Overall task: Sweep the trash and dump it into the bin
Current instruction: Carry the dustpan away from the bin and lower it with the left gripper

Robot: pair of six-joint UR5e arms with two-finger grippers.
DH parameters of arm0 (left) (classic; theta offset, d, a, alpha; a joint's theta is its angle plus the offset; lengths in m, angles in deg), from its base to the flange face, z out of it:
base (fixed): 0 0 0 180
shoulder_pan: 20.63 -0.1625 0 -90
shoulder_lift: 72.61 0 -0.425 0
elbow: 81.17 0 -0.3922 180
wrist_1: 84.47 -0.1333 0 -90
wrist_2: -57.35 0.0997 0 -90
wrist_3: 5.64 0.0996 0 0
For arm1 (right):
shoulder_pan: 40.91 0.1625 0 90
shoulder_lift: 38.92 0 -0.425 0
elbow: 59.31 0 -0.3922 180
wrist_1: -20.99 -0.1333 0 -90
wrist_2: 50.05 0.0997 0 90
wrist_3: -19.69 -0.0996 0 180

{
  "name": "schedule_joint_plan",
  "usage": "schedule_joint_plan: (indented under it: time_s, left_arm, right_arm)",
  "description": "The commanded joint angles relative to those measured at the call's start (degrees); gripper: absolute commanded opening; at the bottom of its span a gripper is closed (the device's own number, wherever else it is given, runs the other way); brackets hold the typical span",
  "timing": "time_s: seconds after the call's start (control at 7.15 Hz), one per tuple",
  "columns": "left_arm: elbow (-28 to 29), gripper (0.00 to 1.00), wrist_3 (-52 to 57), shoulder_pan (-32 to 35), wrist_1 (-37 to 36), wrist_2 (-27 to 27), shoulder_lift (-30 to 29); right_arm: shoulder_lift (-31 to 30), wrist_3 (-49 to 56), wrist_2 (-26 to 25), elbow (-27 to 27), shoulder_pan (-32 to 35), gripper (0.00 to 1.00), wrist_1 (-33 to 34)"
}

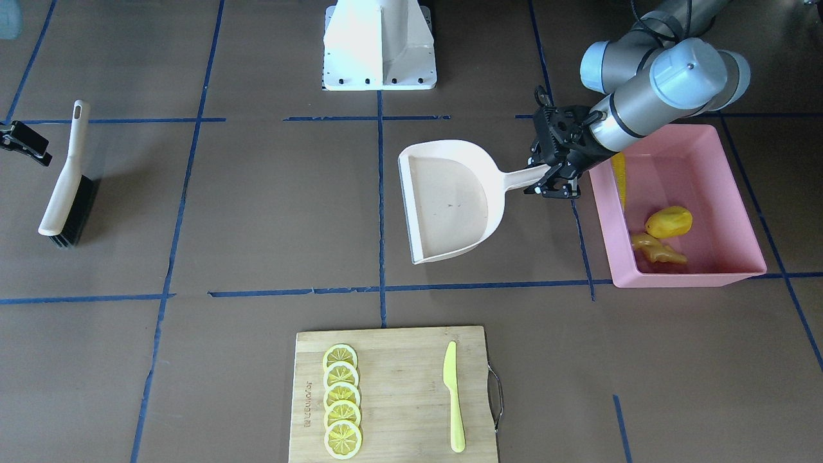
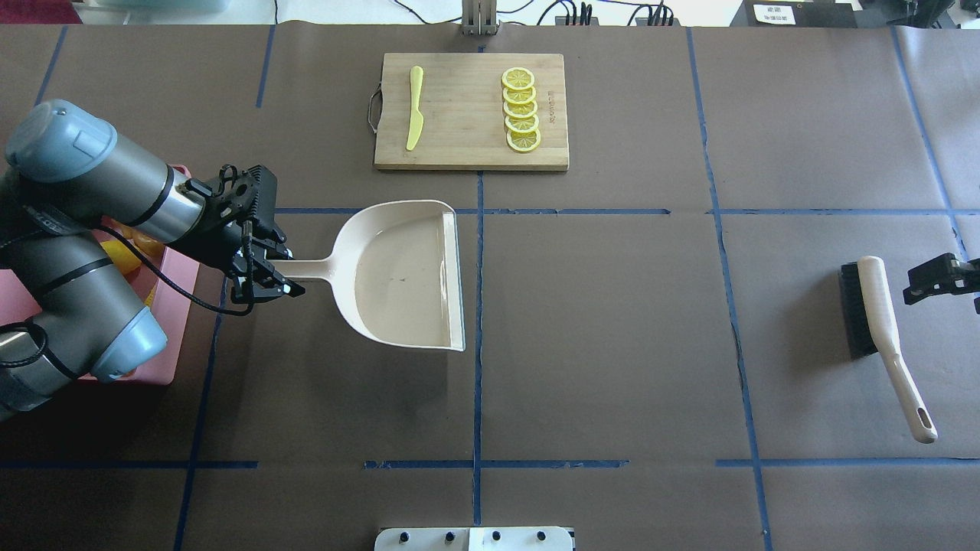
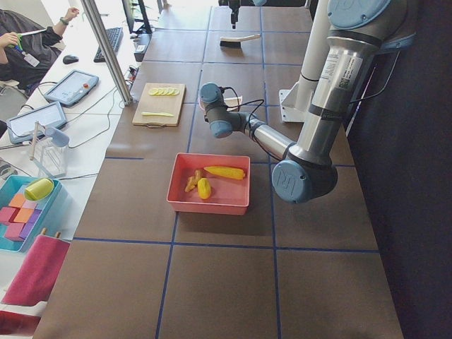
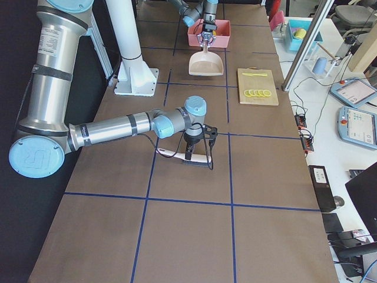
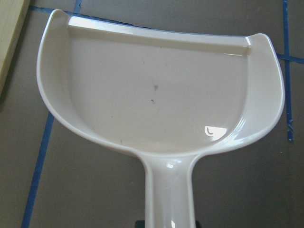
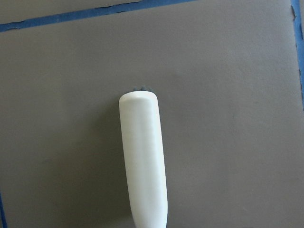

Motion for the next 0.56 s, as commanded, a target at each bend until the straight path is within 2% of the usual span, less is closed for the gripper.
schedule_joint_plan:
  time_s: [0.0,0.42]
  left_arm:
    - [0.4,0.0,0.0,-2.1,0.4,0.8,0.1]
    - [0.8,0.0,4.3,-2.0,-3.7,0.9,0.9]
  right_arm:
    - [0.1,-0.1,-0.1,-0.1,0.0,1.0,0.0]
    - [0.1,-0.1,-0.1,-0.3,-0.1,1.0,0.1]
